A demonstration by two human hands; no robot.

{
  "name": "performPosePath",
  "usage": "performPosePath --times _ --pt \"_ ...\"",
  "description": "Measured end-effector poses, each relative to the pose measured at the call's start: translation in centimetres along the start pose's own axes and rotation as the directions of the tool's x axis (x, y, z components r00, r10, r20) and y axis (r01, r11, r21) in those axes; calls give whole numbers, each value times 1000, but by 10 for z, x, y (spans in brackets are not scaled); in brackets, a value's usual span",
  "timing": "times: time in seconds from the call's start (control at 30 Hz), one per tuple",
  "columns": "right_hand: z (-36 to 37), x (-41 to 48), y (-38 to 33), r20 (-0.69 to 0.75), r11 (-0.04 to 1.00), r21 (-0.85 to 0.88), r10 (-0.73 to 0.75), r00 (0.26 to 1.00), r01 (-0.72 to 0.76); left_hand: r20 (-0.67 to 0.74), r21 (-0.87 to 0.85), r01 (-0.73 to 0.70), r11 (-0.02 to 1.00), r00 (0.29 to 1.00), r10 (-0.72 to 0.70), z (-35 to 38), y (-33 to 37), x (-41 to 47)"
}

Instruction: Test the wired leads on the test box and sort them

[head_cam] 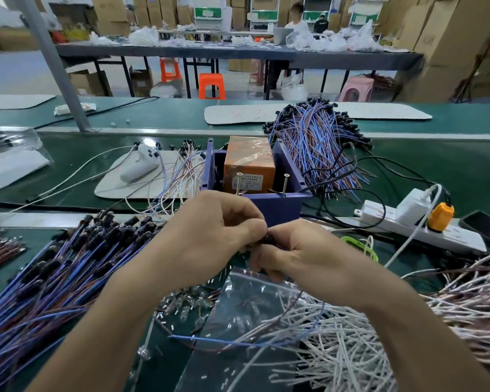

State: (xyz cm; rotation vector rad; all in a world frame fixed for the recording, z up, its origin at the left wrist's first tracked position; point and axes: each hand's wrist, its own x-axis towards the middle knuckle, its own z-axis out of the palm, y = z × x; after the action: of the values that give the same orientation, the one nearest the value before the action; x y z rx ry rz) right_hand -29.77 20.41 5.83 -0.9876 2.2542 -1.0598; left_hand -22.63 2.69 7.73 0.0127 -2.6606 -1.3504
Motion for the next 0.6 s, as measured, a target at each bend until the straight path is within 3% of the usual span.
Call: performPosePath --times 0.17,0.23,0.37,0.5,0.6 --pt "3 6 6 -189 993 103 -29 982 49 -55 -52 88 995 994 -91 12 -16 9" --pt "4 8 9 -233 988 142 -30 972 65 -98 -92 61 994 993 -70 16 -20 10" --pt "12 11 10 -206 945 322 4 979 64 -170 52 -30 998 985 39 23 -27 10" --pt "13 11 9 -115 859 509 8 993 52 -75 -336 8 942 997 -35 32 -30 14" --pt "12 11 10 -72 819 572 -3 997 44 -44 -443 43 895 997 -70 37 -31 16"
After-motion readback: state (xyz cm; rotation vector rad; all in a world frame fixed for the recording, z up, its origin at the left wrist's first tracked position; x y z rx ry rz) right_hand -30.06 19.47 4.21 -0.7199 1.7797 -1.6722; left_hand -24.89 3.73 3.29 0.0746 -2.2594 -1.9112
